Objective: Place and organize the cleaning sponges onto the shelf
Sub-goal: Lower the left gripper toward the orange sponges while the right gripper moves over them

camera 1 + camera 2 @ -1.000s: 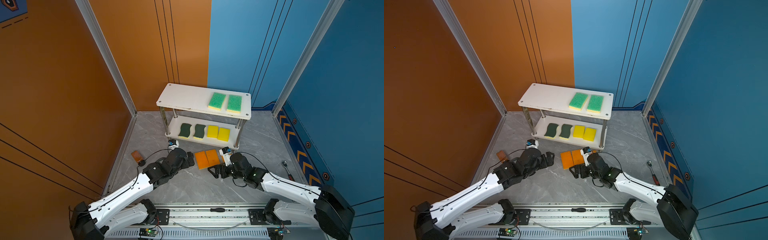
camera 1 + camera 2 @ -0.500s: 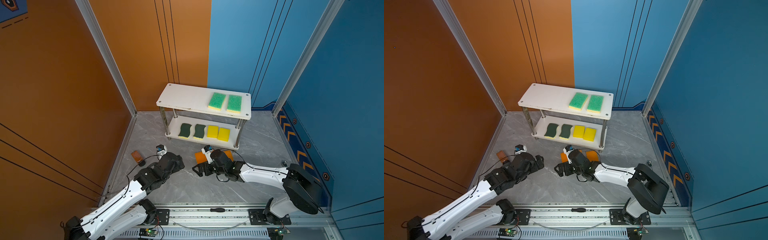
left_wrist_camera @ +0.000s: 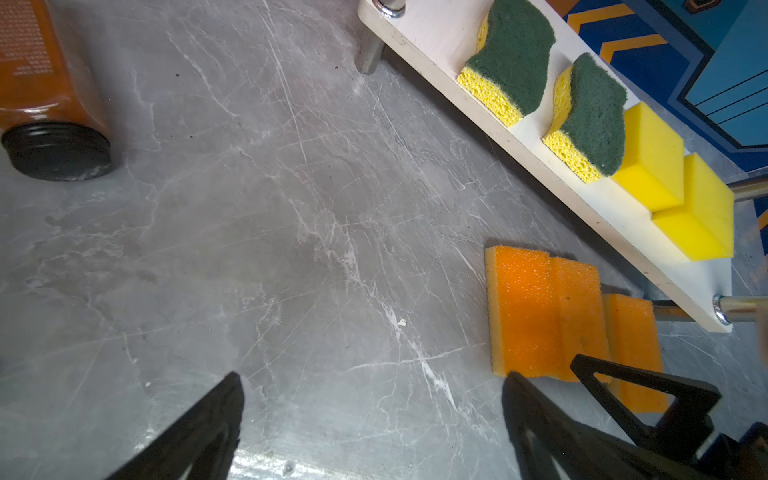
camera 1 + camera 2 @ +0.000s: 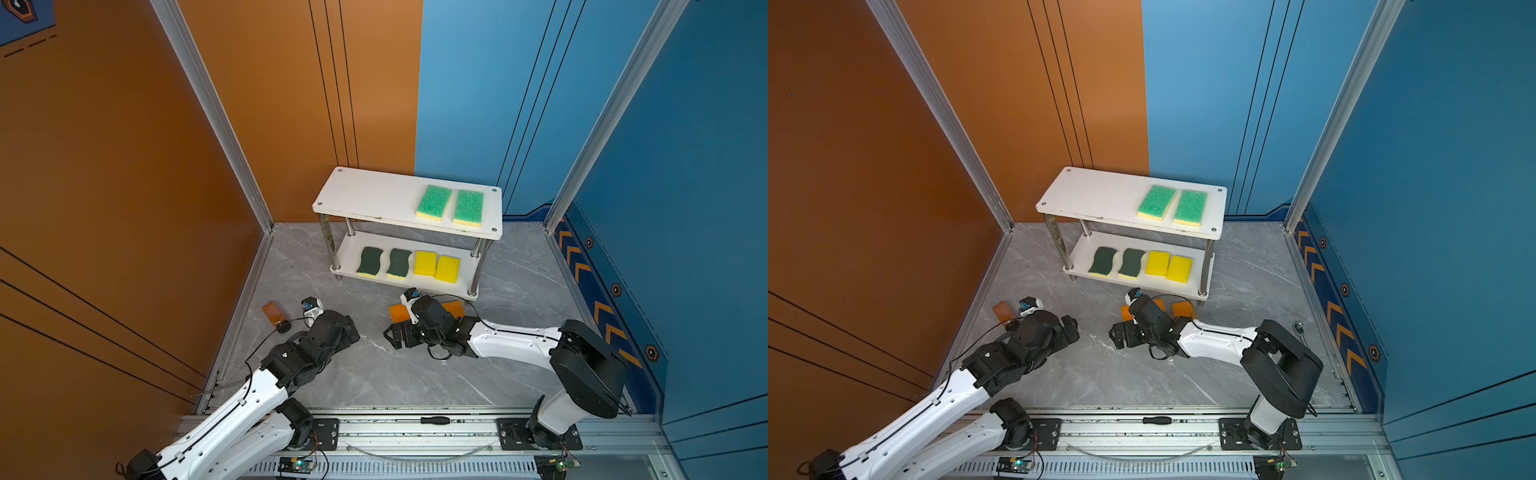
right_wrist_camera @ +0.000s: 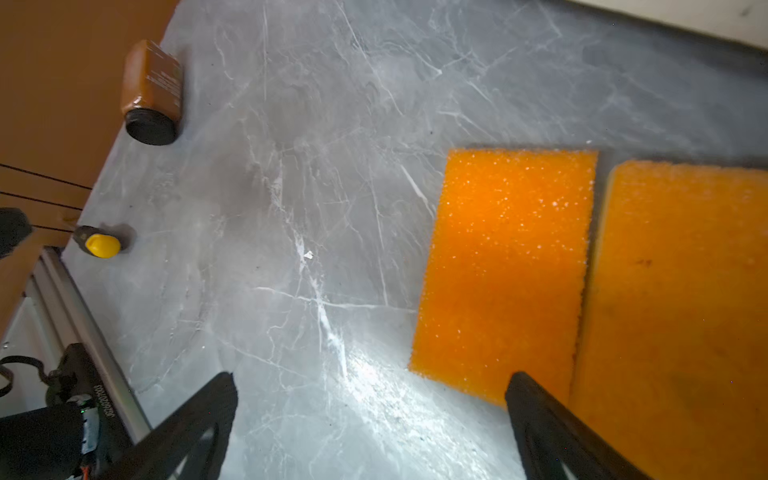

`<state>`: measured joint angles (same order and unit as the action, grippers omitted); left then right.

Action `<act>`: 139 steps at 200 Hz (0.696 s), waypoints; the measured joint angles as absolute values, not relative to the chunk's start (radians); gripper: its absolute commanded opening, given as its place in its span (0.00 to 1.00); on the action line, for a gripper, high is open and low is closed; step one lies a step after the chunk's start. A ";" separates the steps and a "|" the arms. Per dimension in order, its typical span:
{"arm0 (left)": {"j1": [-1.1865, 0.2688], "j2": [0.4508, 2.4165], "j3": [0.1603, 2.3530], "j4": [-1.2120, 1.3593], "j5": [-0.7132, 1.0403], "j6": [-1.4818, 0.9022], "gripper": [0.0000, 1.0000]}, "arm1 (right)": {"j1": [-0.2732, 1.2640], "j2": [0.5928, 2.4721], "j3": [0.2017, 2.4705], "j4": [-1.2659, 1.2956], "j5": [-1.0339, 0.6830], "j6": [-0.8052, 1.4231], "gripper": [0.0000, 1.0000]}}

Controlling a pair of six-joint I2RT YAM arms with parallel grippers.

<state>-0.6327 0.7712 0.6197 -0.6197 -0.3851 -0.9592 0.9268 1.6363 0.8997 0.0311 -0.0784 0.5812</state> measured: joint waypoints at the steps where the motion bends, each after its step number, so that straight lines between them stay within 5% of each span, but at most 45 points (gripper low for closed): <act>1: -0.633 0.772 0.620 -0.620 -0.385 -0.959 0.98 | 0.927 1.637 0.900 0.030 -0.078 0.581 1.00; 139: -0.622 0.779 0.620 -0.622 -0.382 -0.959 0.98 | 0.969 1.774 1.012 -0.002 -0.229 0.554 1.00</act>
